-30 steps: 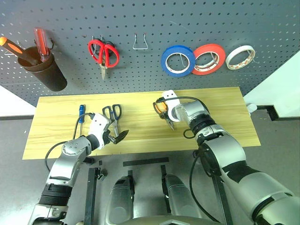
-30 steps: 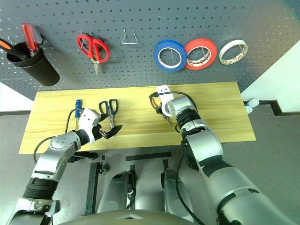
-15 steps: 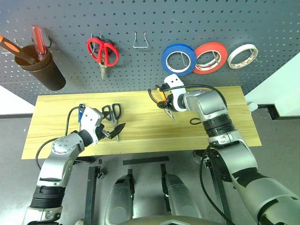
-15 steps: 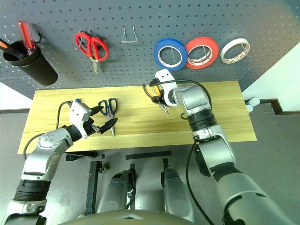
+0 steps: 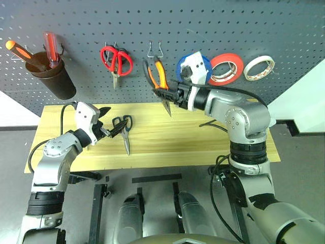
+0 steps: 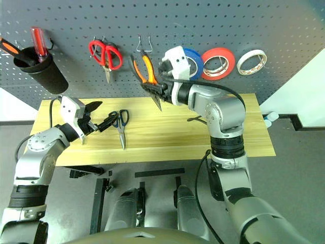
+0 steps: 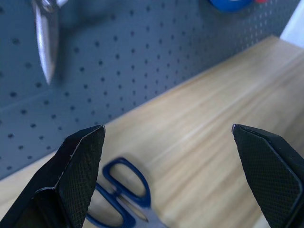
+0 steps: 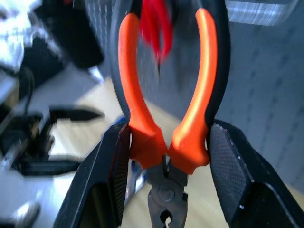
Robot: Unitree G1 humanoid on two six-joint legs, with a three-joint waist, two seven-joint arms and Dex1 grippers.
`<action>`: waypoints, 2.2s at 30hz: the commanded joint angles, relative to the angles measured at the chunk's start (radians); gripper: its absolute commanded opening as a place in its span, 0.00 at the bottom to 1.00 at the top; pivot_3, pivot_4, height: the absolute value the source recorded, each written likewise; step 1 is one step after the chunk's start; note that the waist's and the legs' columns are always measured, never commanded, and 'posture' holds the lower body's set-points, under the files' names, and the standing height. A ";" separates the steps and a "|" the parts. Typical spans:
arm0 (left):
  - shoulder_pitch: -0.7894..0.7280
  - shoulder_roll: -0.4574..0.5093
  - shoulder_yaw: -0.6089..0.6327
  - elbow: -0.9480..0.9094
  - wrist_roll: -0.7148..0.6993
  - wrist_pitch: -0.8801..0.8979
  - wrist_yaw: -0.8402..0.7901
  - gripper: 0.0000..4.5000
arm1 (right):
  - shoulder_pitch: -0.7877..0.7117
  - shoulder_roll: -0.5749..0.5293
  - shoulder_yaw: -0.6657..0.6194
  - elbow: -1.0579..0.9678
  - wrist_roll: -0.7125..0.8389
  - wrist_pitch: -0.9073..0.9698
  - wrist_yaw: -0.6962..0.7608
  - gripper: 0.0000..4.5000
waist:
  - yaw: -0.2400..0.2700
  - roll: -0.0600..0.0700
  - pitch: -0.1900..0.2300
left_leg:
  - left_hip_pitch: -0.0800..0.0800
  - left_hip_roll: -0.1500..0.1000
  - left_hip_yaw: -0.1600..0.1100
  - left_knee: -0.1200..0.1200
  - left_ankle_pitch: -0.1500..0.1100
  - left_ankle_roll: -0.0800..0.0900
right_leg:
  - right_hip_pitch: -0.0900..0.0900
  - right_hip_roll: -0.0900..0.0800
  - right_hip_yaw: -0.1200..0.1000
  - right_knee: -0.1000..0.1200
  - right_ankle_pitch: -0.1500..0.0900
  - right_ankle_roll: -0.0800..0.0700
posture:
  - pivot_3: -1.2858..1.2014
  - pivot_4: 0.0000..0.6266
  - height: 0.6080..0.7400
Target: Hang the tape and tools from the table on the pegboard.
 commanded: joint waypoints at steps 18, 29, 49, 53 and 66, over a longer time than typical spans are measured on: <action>-0.013 0.118 0.123 -0.048 -0.147 0.026 -0.122 1.00 | -0.327 0.079 0.024 0.528 -0.123 -0.706 -0.162 0.46 | -0.029 -0.001 -0.132 | 0.004 -0.002 -0.001 0.000 0.000 0.000 | 0.005 -0.002 -0.009 0.001 0.000 0.000 | 0.57 0.02 1.00; -0.012 0.146 0.136 -0.023 -0.118 -0.003 -0.104 1.00 | -0.499 0.112 0.010 1.003 -0.181 -1.014 -0.171 0.46 | -0.028 0.000 -0.140 | 0.013 -0.002 -0.002 -0.001 0.000 0.000 | 0.014 -0.002 -0.010 0.002 0.000 0.000 | 0.59 0.01 1.00; -0.007 0.130 0.128 -0.001 -0.099 -0.012 -0.055 1.00 | -0.555 0.139 0.000 1.327 -0.263 -1.217 -0.224 0.46 | -0.024 0.000 -0.143 | 0.014 -0.002 -0.002 0.000 0.000 -0.001 | 0.014 -0.002 -0.010 0.003 0.000 0.000 | 0.60 0.09 1.00; 0.008 0.134 0.127 -0.034 -0.116 0.027 -0.049 1.00 | -0.570 0.130 -0.012 1.347 -0.260 -1.224 -0.230 0.46 | -0.022 0.001 -0.143 | 0.014 -0.002 -0.002 -0.001 0.000 0.000 | 0.014 -0.002 -0.010 0.003 0.000 0.000 | 0.61 0.14 1.00; 0.087 0.111 0.095 -0.128 -0.101 0.083 -0.002 1.00 | -0.584 0.142 -0.037 1.363 -0.265 -1.236 -0.244 0.46 | 0.023 0.011 -0.125 | 0.017 -0.002 -0.002 -0.001 -0.001 0.002 | 0.018 -0.002 -0.009 0.001 0.000 0.000 | 0.61 0.31 1.00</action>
